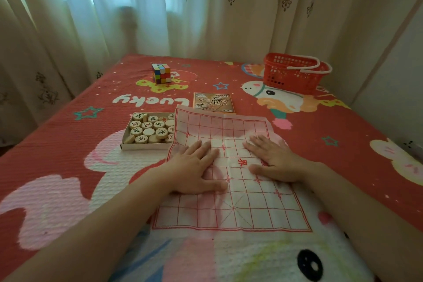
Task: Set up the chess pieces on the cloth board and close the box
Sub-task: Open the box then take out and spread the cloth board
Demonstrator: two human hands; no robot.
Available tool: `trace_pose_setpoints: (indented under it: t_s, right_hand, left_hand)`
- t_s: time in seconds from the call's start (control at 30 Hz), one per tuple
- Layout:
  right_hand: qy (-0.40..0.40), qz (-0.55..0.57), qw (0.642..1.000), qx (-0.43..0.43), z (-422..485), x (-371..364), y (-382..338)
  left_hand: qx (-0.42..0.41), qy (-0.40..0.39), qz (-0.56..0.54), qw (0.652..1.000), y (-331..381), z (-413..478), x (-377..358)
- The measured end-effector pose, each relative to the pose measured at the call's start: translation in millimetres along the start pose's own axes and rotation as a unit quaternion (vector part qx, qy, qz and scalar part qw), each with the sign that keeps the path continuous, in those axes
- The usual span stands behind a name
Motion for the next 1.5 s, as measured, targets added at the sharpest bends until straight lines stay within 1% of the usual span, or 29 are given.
trace_pose_setpoints:
  t_s: [0.17, 0.27, 0.37, 0.47, 0.53, 0.57, 0.6, 0.63, 0.67, 0.7, 0.73, 0.8, 0.87, 0.93, 1.0, 1.03, 1.07, 1.17, 1.23, 1.27, 1.4, 1.5]
  right_hand:
    - [-0.018, 0.028, 0.999, -0.023, 2.4, 7.3, 6.9]
    - [0.027, 0.062, 0.996, -0.049, 5.7, 22.6, 6.9]
    - [0.076, 0.051, 0.995, -0.047, 24.9, 33.4, -8.4]
    - [0.065, 0.053, 0.996, -0.041, 46.7, 27.8, -26.9]
    - [0.052, 0.048, 0.996, -0.051, 54.4, 19.6, -28.5]
    - [0.05, 0.042, 0.996, -0.056, 56.0, 16.7, -26.6]
    - [0.049, 0.038, 0.996, -0.061, 57.0, 14.2, -22.8]
    - [0.049, 0.036, 0.996, -0.066, 57.6, 13.7, -19.1]
    - [0.047, 0.037, 0.996, -0.07, 57.1, 14.0, -15.5]
    - [0.045, 0.038, 0.996, -0.074, 56.7, 14.6, -12.4]
    - [0.042, 0.037, 0.995, -0.079, 55.8, 15.5, -10.4]
    - [0.034, 0.031, 0.995, -0.086, 53.3, 18.3, -9.4]
    - [0.062, 0.043, 0.993, -0.089, 54.2, 28.6, -14.6]
    - [0.151, 0.067, 0.984, -0.068, 59.5, 53.1, -33.7]
    - [0.246, 0.106, 0.963, -0.025, 71.0, 79.5, -63.5]
    - [0.259, 0.134, 0.956, -0.017, 80.1, 85.9, -76.0]
    - [0.248, 0.174, 0.953, -0.023, 91.0, 87.1, -85.7]
    - [0.163, 0.311, 0.932, -0.092, 120.8, 68.4, -97.5]
    - [0.121, 0.366, 0.914, -0.128, 132.7, 53.5, -103.0]
    - [0.113, 0.382, 0.906, -0.141, 136.5, 49.4, -104.7]
    - [0.14, 0.41, 0.884, -0.178, 144.7, 46.7, -103.6]
    - [0.171, 0.39, 0.887, -0.179, 148.8, 47.6, -103.9]
  left_hand:
    - [0.012, 0.034, 0.001, 0.999, 2.7, 7.1, 1.4]
    - [0.014, 0.044, -0.005, 0.999, 5.1, 13.0, 3.3]
    - [0.026, 0.054, -0.016, 0.998, 7.0, 19.3, 3.0]
    - [0.027, 0.079, -0.034, 0.996, 10.0, 23.6, 6.2]
    - [0.014, 0.119, -0.073, 0.99, 10.3, 19.8, 14.5]
    - [0.009, 0.16, -0.099, 0.982, 6.5, 15.4, 22.7]
    - [0.014, 0.222, -0.131, 0.966, -0.8, 8.2, 35.3]
    - [0.035, 0.294, -0.166, 0.941, -14.9, -0.4, 49.7]
    - [0.076, 0.36, -0.199, 0.908, -34.4, -9.7, 62.8]
    - [0.133, 0.406, -0.22, 0.877, -59.3, -17.5, 71.4]
    - [0.197, 0.427, -0.234, 0.851, -85.7, -22.9, 74.8]
    - [0.309, 0.407, -0.257, 0.82, -133.8, -27.8, 68.5]
    - [0.364, 0.367, -0.312, 0.797, -169.0, -29.1, 52.9]
    - [0.382, 0.342, -0.353, 0.782, -189.0, -28.9, 40.8]
    - [0.386, 0.321, -0.35, 0.791, -197.1, -26.2, 36.0]
    - [0.388, 0.31, -0.346, 0.796, -198.2, -25.1, 35.0]
    - [0.389, 0.3, -0.344, 0.8, -198.7, -24.4, 34.8]
    - [0.39, 0.279, -0.348, 0.806, -198.9, -24.0, 34.7]
    - [0.385, 0.274, -0.354, 0.807, -199.1, -24.2, 34.6]
    - [0.381, 0.277, -0.354, 0.808, -198.7, -24.3, 34.9]
    - [0.361, 0.323, -0.317, 0.815, -196.5, -26.1, 37.2]
    - [0.348, 0.362, -0.339, 0.796, -198.2, -28.2, 37.7]
Point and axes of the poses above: each hand's wrist, its own z-axis towards the middle knuckle, its own x-axis out of the back of the hand, y = z × x, the point moved 8 cm from there along z, towards the middle knuckle, and after that the axes turned 9 degrees about x, right-handed, at the moved point
